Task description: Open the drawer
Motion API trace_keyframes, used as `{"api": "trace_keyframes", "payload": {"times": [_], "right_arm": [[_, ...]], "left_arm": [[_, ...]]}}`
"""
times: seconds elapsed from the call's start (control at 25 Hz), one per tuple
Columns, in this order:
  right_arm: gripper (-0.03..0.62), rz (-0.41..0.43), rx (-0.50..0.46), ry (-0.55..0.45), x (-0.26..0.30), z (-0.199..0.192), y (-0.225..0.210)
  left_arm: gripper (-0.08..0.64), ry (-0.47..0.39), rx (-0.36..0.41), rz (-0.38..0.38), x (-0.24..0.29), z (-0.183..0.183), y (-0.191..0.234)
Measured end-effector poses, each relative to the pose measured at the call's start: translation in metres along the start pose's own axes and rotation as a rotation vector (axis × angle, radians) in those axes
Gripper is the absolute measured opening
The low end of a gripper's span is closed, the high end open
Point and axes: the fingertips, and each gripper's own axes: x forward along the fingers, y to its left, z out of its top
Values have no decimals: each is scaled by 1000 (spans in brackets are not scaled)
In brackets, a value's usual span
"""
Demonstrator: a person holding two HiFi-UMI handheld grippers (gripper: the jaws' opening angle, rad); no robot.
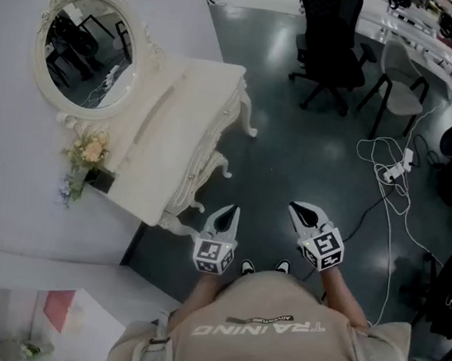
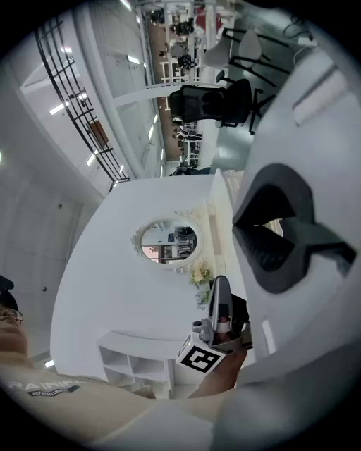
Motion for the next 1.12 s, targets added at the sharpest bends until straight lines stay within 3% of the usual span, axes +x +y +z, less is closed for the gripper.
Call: {"api": "trace_keyframes", "payload": {"times": [0.52,0.72,0.92,1.12], "right_arm": [[3,-63,9,-24,27,8,-13],[3,-93,26,-22,39,4,-17],[3,-132,44,10,51,-7,-14],[3,-160,75,32,67,-18,-10]], "left_arm": [[6,-19,63,-68,35,22,28],[6,-10,53,-90,49,13,39],[6,-38,68,-63,56,10,61],[6,-5,38,-106,72,-6,79]]}}
